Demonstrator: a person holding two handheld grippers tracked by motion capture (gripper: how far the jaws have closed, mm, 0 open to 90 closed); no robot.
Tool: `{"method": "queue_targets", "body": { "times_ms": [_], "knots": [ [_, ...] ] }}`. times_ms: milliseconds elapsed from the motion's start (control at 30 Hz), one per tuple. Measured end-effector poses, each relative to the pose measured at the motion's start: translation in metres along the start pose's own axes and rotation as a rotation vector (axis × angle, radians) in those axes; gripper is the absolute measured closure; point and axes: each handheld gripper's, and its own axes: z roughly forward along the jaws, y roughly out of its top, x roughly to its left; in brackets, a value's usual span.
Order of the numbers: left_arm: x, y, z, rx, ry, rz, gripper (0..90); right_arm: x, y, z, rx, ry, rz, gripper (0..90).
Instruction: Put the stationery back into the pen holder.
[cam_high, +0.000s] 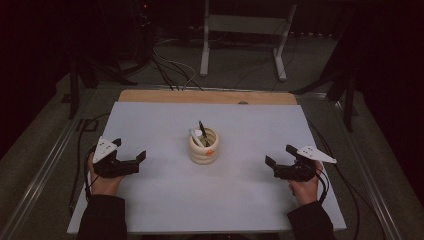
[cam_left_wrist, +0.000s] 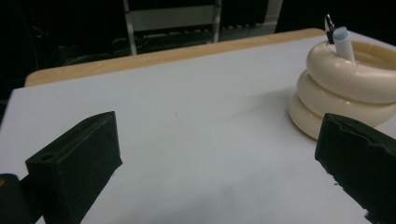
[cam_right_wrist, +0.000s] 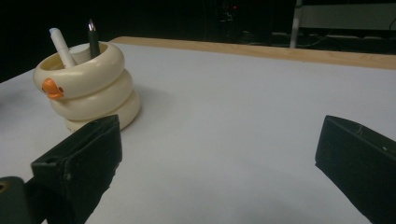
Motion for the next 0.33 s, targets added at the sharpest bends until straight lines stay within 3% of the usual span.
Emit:
{"method": "queue_targets", "body": {
  "times_ms": [333],
  "knots": [
    [0.0043, 0.0014, -0.0101, -0.033, 0.018, -0.017, 0.5, 0.0002, -0.0003, -0.0010, -0.002, -0.006, -0.012, 0.8]
  ]
}}
